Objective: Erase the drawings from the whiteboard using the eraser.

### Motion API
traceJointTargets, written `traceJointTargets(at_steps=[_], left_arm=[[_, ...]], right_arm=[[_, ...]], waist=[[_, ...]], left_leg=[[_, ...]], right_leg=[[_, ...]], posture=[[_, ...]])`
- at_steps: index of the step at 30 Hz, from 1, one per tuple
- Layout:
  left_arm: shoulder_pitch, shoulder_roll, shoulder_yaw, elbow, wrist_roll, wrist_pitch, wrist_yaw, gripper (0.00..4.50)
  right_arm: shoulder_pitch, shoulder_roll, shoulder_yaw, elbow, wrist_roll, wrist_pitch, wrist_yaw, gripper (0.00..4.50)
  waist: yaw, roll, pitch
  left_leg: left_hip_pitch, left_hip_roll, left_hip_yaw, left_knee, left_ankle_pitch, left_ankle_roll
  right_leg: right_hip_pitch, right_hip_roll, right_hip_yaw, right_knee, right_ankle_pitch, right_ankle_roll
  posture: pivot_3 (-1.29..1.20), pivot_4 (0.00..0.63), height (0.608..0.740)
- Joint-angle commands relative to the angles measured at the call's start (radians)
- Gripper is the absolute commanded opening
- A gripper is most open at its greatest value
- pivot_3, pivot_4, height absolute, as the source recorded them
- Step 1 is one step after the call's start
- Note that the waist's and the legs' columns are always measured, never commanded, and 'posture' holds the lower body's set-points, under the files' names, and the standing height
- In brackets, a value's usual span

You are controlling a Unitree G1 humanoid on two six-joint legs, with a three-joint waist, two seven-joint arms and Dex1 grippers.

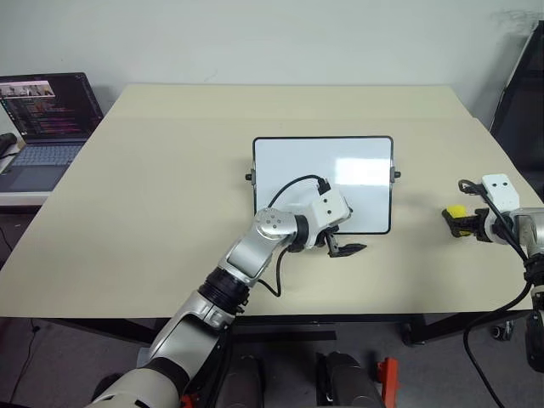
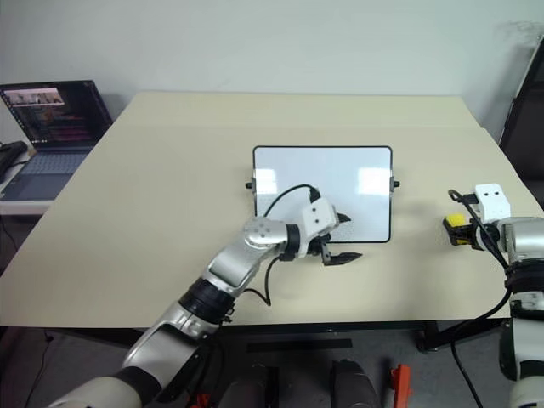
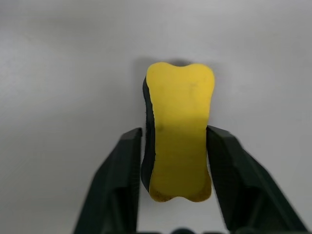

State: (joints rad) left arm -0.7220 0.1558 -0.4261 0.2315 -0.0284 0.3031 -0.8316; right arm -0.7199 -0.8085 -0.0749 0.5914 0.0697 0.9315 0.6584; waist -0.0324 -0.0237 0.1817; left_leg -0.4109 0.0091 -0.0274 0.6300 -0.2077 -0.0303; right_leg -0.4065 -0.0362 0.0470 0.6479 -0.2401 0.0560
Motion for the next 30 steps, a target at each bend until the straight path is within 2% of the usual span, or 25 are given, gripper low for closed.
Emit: traceJointTargets(at_steps=[1,5,7,11,15,18,21,23,26,30], left_arm=[[-0.01,-0.001,0.023,-0.05,-0.001,0.001,0.009,4.5],[-0.008,0.01,0.029,-0.057,-0.005,0.006,0.007,4.5],[-0.003,0.029,0.058,-0.086,-0.025,0.015,0.005,4.5],[0.017,0.084,0.198,-0.196,-0.125,0.048,0.011,4.5],[0.019,0.158,0.404,-0.244,-0.22,0.101,0.078,4.5],[0.022,0.214,0.486,-0.242,-0.233,0.113,0.125,4.5],[0.013,0.296,0.583,-0.134,-0.183,0.087,0.232,4.5],[0.017,0.318,0.623,-0.061,-0.143,0.022,0.324,4.5],[0.032,0.296,0.657,0.004,-0.132,-0.055,0.413,4.5],[0.108,0.257,0.646,0.091,-0.1,-0.218,0.447,4.5]], right_arm=[[-0.027,-0.011,-0.004,-0.009,0.003,-0.007,-0.004,3.14],[-0.026,-0.019,-0.01,-0.035,0.01,0.003,-0.002,4.49],[-0.022,-0.039,-0.021,-0.092,0.013,0.014,-0.002,4.49],[-0.003,-0.058,-0.067,-0.28,0.044,0.01,-0.004,4.49],[0.039,0.053,-0.141,-0.369,0.075,-0.166,-0.091,4.49],[0.085,0.128,-0.164,-0.365,0.078,-0.3,-0.137,4.49],[0.138,0.189,-0.143,-0.32,0.039,-0.483,-0.193,4.49],[0.158,0.23,-0.147,-0.287,0.053,-0.532,-0.204,4.49],[0.171,0.276,-0.166,-0.242,0.068,-0.628,-0.232,4.49],[0.188,0.326,-0.189,-0.167,0.097,-0.724,-0.25,4.49]], waist=[[0.0,0.0,0.0],[0.0,0.0,0.0],[-0.001,0.0,0.0],[-0.003,0.001,0.001],[-0.008,0.001,0.0],[-0.008,0.0,0.0],[-0.002,0.0,0.0],[0.0,0.0,0.0],[0.003,0.0,0.0],[0.005,0.0,0.0]], left_leg=[[0.0,0.0,0.0,0.0,0.0,0.0],[0.0,0.0,0.0,0.0,0.0,0.0],[0.0,0.0,0.0,0.0,0.0,0.0],[0.0,0.0,0.0,0.0,0.0,0.0],[0.0,0.002,-0.001,0.0,0.0,0.0],[0.002,0.002,-0.001,0.0,0.0,0.0],[0.001,0.001,0.0,0.0,0.0,0.0],[0.001,0.001,0.0,0.0,0.0,0.0],[0.001,0.001,-0.001,0.0,0.0,0.0],[0.001,0.0,-0.001,0.0,0.0,0.0]], right_leg=[[0.0,0.0,0.0,0.0,0.0,0.0],[0.0,0.0,0.0,0.0,0.0,0.0],[0.0,0.0,0.0,0.0,0.0,0.0],[-0.001,0.0,0.0,0.001,0.0,0.0],[0.0,0.001,0.0,0.001,0.0,0.0],[0.001,0.001,-0.001,0.001,-0.001,0.001],[0.001,0.0,0.0,0.001,0.0,0.0],[0.001,0.0,0.0,0.0,0.0,0.0],[0.001,0.0,0.0,0.0,0.001,0.0],[0.001,-0.001,-0.001,0.0,0.001,0.0]], posture=[[0.0,0.15,0.74],[0.0,0.15,0.74],[0.0,0.15,0.74],[0.0,0.15,0.74],[0.0,0.15,0.74],[0.0,0.15,0.74],[0.0,0.15,0.74],[0.0,0.15,0.74],[0.0,0.15,0.74],[0.0,0.15,0.74]])
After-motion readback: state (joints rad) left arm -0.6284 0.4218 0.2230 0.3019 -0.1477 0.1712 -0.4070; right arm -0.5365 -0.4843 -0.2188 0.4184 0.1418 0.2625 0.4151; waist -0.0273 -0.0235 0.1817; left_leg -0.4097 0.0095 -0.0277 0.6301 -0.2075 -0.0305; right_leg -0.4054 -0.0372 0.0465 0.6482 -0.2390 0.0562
